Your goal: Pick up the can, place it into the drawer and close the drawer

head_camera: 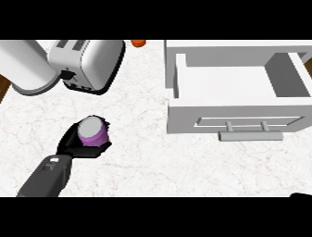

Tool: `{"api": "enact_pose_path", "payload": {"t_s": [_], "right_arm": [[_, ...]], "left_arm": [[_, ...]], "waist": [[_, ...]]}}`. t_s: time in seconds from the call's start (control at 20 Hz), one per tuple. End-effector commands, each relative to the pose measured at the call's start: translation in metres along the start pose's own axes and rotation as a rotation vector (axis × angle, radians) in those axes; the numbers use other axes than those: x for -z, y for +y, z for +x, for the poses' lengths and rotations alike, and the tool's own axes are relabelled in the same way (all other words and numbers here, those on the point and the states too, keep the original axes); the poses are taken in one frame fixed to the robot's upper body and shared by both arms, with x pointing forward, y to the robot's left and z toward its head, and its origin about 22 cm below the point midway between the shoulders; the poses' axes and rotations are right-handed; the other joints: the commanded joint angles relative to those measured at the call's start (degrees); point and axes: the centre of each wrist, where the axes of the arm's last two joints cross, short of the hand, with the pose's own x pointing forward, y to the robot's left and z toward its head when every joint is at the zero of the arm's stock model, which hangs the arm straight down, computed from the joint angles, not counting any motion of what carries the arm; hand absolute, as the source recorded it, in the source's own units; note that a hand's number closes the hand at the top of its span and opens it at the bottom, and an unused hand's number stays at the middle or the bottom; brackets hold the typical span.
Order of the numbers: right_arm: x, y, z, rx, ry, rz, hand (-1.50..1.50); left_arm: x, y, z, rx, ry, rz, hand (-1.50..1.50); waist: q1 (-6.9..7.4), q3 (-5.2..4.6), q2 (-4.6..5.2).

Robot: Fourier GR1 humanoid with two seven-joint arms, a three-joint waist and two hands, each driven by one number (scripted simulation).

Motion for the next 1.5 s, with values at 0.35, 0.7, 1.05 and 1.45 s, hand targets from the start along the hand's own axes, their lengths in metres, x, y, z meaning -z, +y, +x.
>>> {"api": "enact_pose_path", "payload": {"t_s": [0.35,0.7,1.05,1.45], "right_arm": [[0.013,0.0,0.0,-0.018,-0.026,-0.023,-1.5],[0.01,-0.009,0.005,-0.039,-0.035,-0.024,-1.5],[0.001,0.003,0.025,-0.042,-0.047,-0.038,-1.5],[0.009,-0.007,0.0,-0.047,-0.031,-0.058,-1.5]], "left_arm": [[0.036,-0.032,0.013,-0.065,-0.072,-0.003,1.5],[0.06,-0.045,0.032,-0.081,-0.127,0.296,1.5],[0.1,-0.084,0.078,-0.041,-0.146,0.234,1.5],[0.136,-0.118,0.168,0.02,-0.178,0.123,1.5]], "waist": [[-0.06,-0.02,0.1],[-0.02,0.01,0.02],[0.64,0.05,-0.4],[0.86,0.09,-0.49]]}}
